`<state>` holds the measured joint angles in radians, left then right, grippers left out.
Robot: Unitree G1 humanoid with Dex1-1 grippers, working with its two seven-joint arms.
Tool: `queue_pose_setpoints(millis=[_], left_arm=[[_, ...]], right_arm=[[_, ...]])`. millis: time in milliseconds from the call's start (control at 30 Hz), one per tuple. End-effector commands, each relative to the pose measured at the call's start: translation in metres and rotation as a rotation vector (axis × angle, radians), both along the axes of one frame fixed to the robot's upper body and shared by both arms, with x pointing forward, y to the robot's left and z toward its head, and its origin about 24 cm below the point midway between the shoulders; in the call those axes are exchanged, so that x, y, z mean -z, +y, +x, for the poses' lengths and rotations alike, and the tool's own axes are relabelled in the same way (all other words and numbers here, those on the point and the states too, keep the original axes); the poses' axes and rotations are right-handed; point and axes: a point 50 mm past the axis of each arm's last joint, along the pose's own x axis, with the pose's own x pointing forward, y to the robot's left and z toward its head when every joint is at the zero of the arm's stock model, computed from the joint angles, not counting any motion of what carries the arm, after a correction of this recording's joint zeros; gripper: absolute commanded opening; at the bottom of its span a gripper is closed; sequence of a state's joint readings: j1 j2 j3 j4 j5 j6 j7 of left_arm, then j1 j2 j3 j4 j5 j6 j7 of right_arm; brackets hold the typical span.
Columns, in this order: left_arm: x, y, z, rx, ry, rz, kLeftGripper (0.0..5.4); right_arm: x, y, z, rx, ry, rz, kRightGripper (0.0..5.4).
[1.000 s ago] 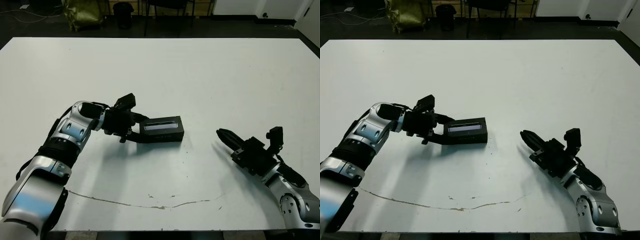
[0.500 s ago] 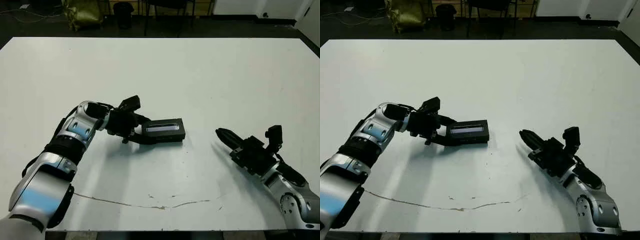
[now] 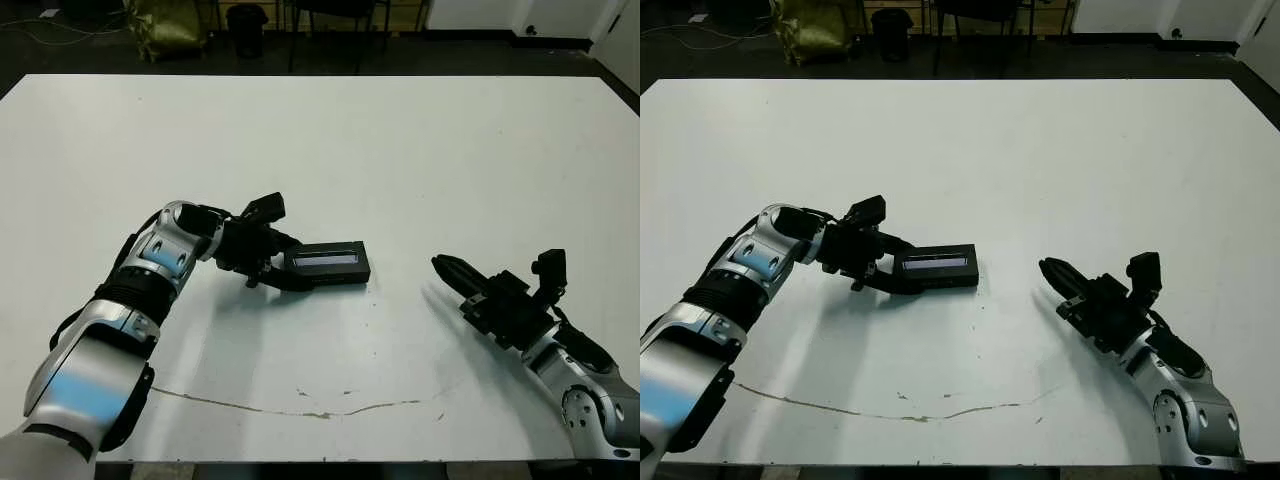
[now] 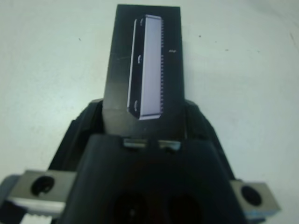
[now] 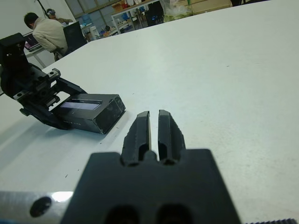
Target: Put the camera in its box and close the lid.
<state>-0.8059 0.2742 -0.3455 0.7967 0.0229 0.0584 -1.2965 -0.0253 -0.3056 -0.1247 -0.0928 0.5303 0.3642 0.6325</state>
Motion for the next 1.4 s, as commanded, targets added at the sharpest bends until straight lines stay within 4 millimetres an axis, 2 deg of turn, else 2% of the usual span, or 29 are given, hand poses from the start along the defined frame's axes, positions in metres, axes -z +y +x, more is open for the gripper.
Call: queue_pose_setpoints(millis=[33,167,333,600,767,933,1100,1267,1400], left_arm=[[0.007,-0.003,-0.003,0.038,-0.002,0.078,3.22],[0.008,-0.006,-0.006,0.115,-0.062,0.064,4.17],[0.009,-0.006,-0.008,0.144,-0.054,0.057,5.36],[0.006,-0.003,-0.011,0.157,-0.016,0.033,5.39],[-0.006,0.013,-0.016,0.108,-0.068,-0.055,5.39],[-0.034,0.043,-0.034,-0.108,-0.151,-0.238,5.39],[-0.049,0.074,-0.069,-0.429,-0.253,-0.452,5.39],[-0.045,0.095,-0.100,-0.701,-0.287,-0.587,5.39],[-0.030,0.094,-0.126,-0.932,-0.286,-0.660,5.39]], right_arm=[[0.007,-0.005,-0.003,0.010,0.027,-0.007,0.00],[0.007,-0.005,-0.003,0.018,0.029,-0.014,0.00],[0.008,-0.006,-0.002,0.000,0.012,-0.007,0.00],[0.009,-0.007,-0.002,-0.010,0.006,0.008,0.00],[0.009,-0.008,-0.003,-0.008,0.000,0.004,0.00],[0.005,-0.005,-0.005,-0.001,-0.011,0.006,0.00],[-0.001,-0.002,-0.007,0.005,-0.021,0.003,0.00],[-0.005,0.002,-0.009,0.017,-0.028,0.019,0.00],[-0.008,0.006,-0.011,0.035,-0.033,0.052,0.00]])
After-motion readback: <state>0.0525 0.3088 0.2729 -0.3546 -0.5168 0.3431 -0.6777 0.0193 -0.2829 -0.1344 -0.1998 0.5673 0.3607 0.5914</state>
